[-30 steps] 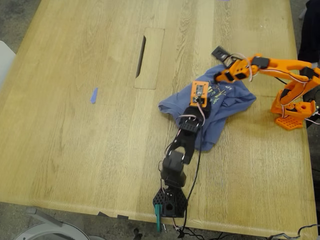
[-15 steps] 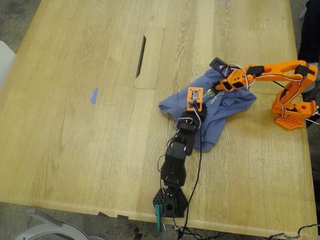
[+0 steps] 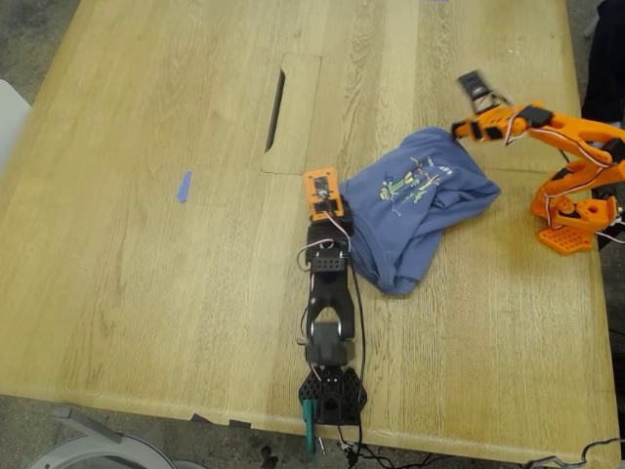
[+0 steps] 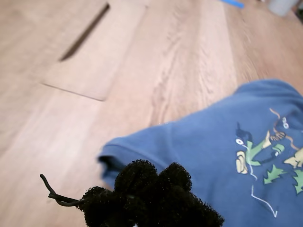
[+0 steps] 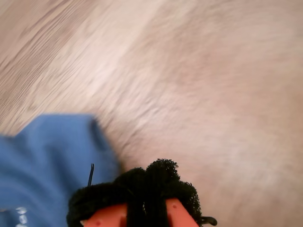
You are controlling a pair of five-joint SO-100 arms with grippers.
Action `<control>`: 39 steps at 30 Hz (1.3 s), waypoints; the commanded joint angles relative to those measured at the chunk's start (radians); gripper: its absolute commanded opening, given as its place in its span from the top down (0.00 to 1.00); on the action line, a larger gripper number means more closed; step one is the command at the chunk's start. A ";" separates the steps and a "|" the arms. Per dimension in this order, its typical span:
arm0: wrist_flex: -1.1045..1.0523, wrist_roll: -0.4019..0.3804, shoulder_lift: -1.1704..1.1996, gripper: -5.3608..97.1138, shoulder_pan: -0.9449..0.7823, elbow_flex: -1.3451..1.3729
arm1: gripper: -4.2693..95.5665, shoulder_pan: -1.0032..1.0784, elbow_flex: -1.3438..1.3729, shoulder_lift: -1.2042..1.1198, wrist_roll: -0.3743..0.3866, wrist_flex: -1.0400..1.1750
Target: Fold a T-shirt
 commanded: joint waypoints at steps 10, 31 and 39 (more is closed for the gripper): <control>0.284 0.015 0.672 0.95 -0.420 0.230 | 0.94 0.514 0.146 0.420 -0.049 0.140; 1.134 -0.031 1.479 0.95 -1.390 0.546 | 0.93 1.091 0.695 1.127 -0.249 0.732; 1.262 0.074 1.479 0.95 -1.503 0.597 | 0.93 1.203 0.778 1.127 -0.380 0.762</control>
